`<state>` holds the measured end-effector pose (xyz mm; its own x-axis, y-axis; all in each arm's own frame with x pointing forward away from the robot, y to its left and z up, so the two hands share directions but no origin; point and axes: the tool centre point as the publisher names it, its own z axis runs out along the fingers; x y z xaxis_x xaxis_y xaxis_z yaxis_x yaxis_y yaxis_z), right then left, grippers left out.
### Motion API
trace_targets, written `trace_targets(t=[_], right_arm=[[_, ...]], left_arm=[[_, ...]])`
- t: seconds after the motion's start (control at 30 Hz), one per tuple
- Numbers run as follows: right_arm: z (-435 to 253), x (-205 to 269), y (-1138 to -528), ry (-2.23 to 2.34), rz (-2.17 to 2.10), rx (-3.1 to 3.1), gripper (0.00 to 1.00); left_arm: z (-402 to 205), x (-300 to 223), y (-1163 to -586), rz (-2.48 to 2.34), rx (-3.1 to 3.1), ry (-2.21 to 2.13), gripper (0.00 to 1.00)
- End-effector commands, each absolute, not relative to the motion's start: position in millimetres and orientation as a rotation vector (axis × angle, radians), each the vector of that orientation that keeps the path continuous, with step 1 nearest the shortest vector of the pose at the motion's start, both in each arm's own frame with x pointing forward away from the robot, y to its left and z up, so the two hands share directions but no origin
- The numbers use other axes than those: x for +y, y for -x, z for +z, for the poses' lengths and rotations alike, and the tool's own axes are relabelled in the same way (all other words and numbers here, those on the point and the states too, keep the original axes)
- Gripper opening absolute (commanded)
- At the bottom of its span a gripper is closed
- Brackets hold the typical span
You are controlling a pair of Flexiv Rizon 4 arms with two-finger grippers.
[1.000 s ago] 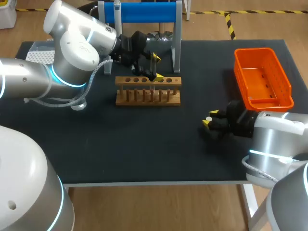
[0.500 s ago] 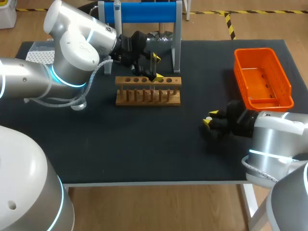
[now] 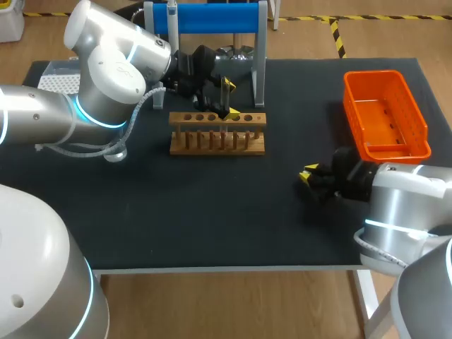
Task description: Invert the test tube, pick up the pipette, mount the tip to pipette, aspirate from beaker and dispense into the tube, eject the tip, return the pipette, and cap with the stopper.
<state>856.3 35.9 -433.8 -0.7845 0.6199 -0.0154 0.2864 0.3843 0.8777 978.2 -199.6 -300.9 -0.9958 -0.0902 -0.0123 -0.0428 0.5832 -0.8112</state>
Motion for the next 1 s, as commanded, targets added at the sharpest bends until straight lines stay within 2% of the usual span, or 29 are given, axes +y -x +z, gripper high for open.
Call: trace_targets(t=[0.03, 0.4, 0.93, 1.0], right_arm=[[-432, 36, -856, -0.785, 1.364, 2.308, 0.00], [-397, 33, -865, -0.661, 1.367, 2.302, 0.00], [-271, 63, -900, -0.210, 1.475, 2.414, 0.00], [-271, 63, -900, -0.210, 1.475, 2.414, 0.00]], left_arm=[[-301, -200, -980, -1.405, 2.754, 0.113, 1.00], [-301, -200, -980, -1.405, 2.754, 0.113, 1.00], [-301, -200, -980, -1.405, 2.754, 0.113, 1.00], [-301, -200, -980, -1.405, 2.754, 0.113, 1.00]])
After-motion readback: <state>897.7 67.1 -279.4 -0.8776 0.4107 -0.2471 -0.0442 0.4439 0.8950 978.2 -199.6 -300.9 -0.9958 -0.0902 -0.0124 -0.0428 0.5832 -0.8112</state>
